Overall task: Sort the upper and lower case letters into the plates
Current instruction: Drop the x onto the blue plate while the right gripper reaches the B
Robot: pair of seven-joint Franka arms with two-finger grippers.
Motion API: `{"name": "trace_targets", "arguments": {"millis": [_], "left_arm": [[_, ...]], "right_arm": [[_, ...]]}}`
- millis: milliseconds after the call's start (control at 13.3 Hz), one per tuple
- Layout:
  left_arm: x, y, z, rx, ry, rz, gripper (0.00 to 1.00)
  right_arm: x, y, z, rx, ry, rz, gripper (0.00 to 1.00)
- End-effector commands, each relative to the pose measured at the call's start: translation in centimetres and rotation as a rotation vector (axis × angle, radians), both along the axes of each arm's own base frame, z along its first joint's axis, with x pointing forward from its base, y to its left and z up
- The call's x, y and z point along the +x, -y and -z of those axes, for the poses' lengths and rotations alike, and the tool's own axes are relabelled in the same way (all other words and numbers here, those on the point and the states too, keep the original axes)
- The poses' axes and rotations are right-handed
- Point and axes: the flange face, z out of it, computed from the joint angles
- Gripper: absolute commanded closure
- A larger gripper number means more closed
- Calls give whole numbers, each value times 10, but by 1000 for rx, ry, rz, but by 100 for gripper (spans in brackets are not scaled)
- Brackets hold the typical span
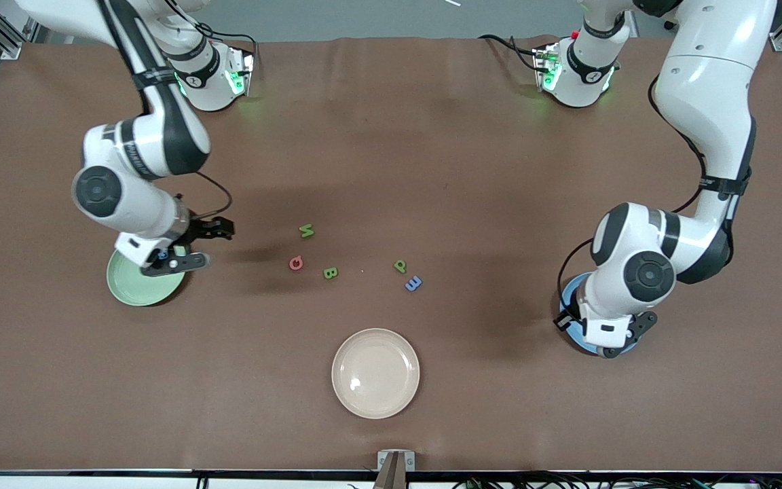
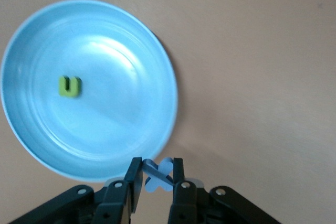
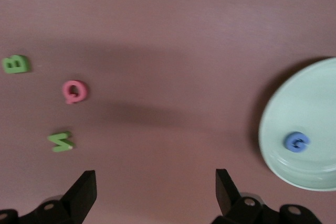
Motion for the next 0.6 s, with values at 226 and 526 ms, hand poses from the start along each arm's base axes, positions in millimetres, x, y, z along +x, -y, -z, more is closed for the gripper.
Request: {"name": "trace_targets", "arguments": {"millis": [226,526], "left_arm": [[-5,-51,36,-25,50,10,80],[-6,-54,38,-24,37,-30,0]], "right_arm": [[29,-128,40,27,30,-163,0],[26,-174,83,66,122,-203,0]]}}
